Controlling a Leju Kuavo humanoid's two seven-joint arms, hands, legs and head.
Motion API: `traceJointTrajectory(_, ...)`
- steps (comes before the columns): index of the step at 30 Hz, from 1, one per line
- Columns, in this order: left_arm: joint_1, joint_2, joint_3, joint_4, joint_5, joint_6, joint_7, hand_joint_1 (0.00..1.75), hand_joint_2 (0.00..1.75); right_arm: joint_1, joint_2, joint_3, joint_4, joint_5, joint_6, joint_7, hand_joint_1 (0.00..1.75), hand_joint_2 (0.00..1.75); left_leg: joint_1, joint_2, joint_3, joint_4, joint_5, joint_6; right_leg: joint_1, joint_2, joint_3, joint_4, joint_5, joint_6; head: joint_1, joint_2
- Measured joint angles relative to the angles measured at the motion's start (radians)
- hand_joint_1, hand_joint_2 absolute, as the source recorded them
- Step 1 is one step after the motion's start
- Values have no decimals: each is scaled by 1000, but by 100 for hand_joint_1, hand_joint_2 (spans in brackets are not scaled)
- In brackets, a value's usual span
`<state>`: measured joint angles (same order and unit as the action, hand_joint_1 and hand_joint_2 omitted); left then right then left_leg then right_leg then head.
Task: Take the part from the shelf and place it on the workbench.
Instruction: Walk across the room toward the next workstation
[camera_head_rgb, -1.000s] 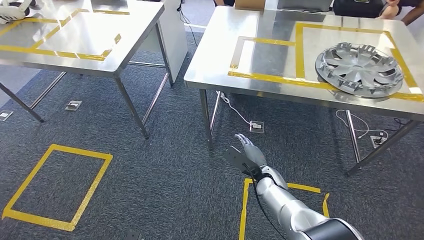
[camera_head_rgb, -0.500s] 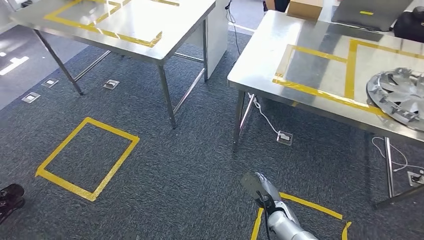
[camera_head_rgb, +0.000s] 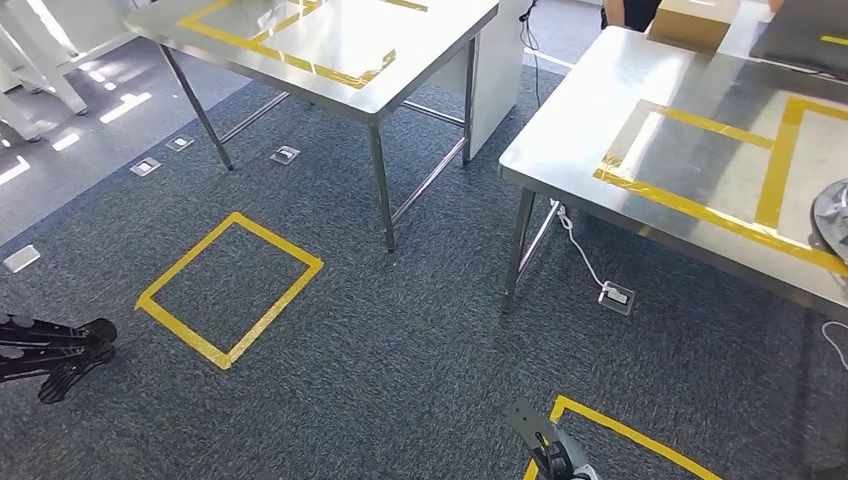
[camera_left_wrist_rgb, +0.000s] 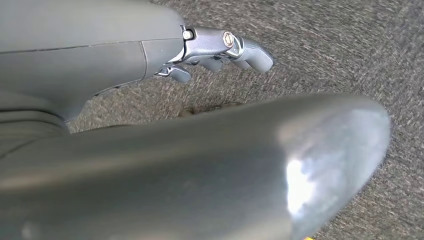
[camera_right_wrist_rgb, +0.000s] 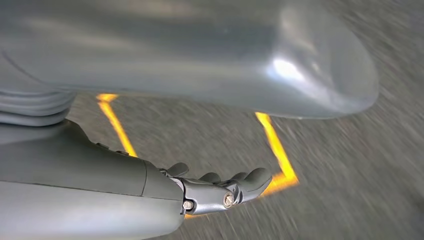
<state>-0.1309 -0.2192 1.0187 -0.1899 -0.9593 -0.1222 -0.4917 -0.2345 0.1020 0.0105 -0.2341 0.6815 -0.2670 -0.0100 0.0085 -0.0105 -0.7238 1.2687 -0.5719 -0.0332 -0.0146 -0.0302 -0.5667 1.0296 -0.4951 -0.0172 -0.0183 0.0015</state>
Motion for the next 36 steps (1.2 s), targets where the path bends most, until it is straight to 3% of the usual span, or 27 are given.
traceJointTrajectory(1, 1, 0, 0, 0, -6, 1, 4, 0, 0, 12, 0, -3, 3, 1, 8, 15, 0, 0, 0, 3, -15, 40, -13, 0, 2, -14, 0, 0, -1, -1, 0, 0)
traceJointTrajectory(2, 2, 0, 0, 0, -12, 2, 8, 0, 0, 22, -1, -5, 6, 2, 15, 29, 0, 0, 0, 5, -12, 44, -7, 0, 3, -28, 0, 1, -1, -1, 0, 0)
traceJointTrajectory(4, 4, 0, -1, 0, -23, 5, 13, 0, 0, 37, -1, -9, 9, 2, 24, 51, 0, 0, -1, 23, 56, -66, 46, 6, 4, -51, 1, 2, -3, 2, -1, 0)
traceJointTrajectory(6, 1, 0, -2, 0, -28, 7, 14, 0, 0, 47, -1, -13, 10, 1, 30, 64, 0, 0, -8, 63, 127, -192, 81, 20, 7, -70, 5, 3, -7, 11, -1, 0)
traceJointTrajectory(8, -1, 0, -3, 0, -30, 7, 15, 0, 0, 56, -1, -17, 14, -1, 34, 72, 0, 0, -15, 76, 142, -229, 82, 33, 8, -86, 9, 1, -9, 23, 1, 0)
traceJointTrajectory(10, 0, 1, -3, 0, -32, 7, 16, 0, 0, 62, 0, -21, 17, -3, 34, 77, 0, 0, -15, 54, 141, -236, 89, 44, 6, -100, 15, -1, -10, 35, 2, 0)
traceJointTrajectory(12, 2, 0, -4, 0, -33, 7, 18, 0, 0, 66, 1, -27, 17, -4, 34, 77, 0, 0, -10, 33, 147, -247, 99, 57, 2, -63, 8, 28, -35, 46, 5, 0)
traceJointTrajectory(14, -2, -2, -5, 0, -34, 7, 20, 0, 0, 71, 1, -34, 18, -6, 33, 74, 0, 0, -7, 10, 148, -252, 106, 66, -2, 1, -35, 130, -93, 52, 12, 0)
traceJointTrajectory(16, -4, -3, -5, 0, -34, 7, 21, 0, 0, 78, 0, -40, 21, -8, 31, 70, 0, 0, -8, -18, 145, -250, 108, 69, -2, 24, -91, 242, -135, 55, 17, 0)
traceJointTrajectory(17, -4, -3, -6, 0, -34, 7, 21, 0, 0, 81, 0, -42, 21, -9, 30, 68, 0, 0, -8, -33, 145, -248, 108, 68, -2, 26, -103, 259, -130, 55, 19, 0)
traceJointTrajectory(18, -3, -3, -6, 0, -34, 7, 21, 0, 0, 81, 0, -43, 22, -10, 30, 65, 0, 0, -8, -47, 144, -245, 108, 68, -2, 28, -97, 239, -106, 55, 20, 0)
traceJointTrajectory(19, -3, -4, -6, 0, -35, 6, 21, 0, 0, 80, 0, -43, 22, -10, 30, 64, 0, 0, -8, -60, 143, -242, 107, 66, -4, 34, -73, 184, -70, 54, 21, 0)
traceJointTrajectory(21, -5, -4, -6, 0, -36, 5, 21, 0, 0, 77, 0, -47, 23, -10, 30, 63, 0, 0, -8, -84, 140, -234, 106, 59, -7, 70, -16, 58, -17, 50, 22, 0)
traceJointTrajectory(23, -7, -5, -6, 0, -37, 4, 21, 0, 0, 76, 1, -52, 23, -10, 31, 64, 0, 0, -8, -103, 134, -232, 107, 45, -5, 90, 7, 5, -8, 44, 23, 0)
traceJointTrajectory(25, -7, -5, -6, 0, -36, 4, 22, 0, 0, 75, 3, -56, 23, -10, 32, 66, 0, 0, -6, -117, 128, -236, 112, 30, -3, 72, 6, 0, -3, 31, 23, 0)
traceJointTrajectory(27, -6, -5, -6, 0, -35, 4, 22, 0, 0, 74, 4, -57, 23, -9, 32, 68, 0, 0, -7, -86, 113, -212, 94, 21, -4, 52, 7, -8, 4, 15, 20, 0)
traceJointTrajectory(29, -9, -5, -6, 0, -34, 5, 22, 0, 0, 77, 5, -57, 23, -9, 33, 72, 0, 0, -8, -28, 67, -109, 31, 15, -3, 27, 7, -12, 6, 4, 13, 0)
traceJointTrajectory(31, -10, -6, -6, 0, -34, 6, 23, 0, 0, 83, 5, -57, 24, -9, 34, 75, 0, 0, -5, -3, 9, 21, -29, 9, 1, 0, 6, -12, 5, 1, 10, 0)
traceJointTrajectory(32, -9, -6, -6, 0, -34, 6, 24, 0, 0, 85, 5, -58, 24, -9, 34, 76, 0, 0, -3, 0, -2, 50, -35, 7, 1, -14, 6, -11, 4, 1, 10, 0)
traceJointTrajectory(33, -8, -6, -6, 0, -35, 6, 25, 0, 0, 86, 5, -58, 24, -9, 33, 77, 0, 0, -2, 3, 7, 41, -22, 6, 1, -26, 6, -11, 4, 1, 10, 0)
traceJointTrajectory(34, -8, -6, -6, 0, -36, 5, 26, 0, 0, 86, 5, -58, 24, -9, 33, 77, 0, 0, -1, 11, 37, -10, 6, 6, 1, -38, 8, -11, 3, 3, 9, 0)
traceJointTrajectory(36, -10, -5, -7, 0, -38, 3, 28, 0, 0, 87, 5, -59, 24, -10, 32, 76, 0, 0, -4, 55, 118, -154, 61, 13, 5, -59, 12, -9, -2, 10, 9, 0)
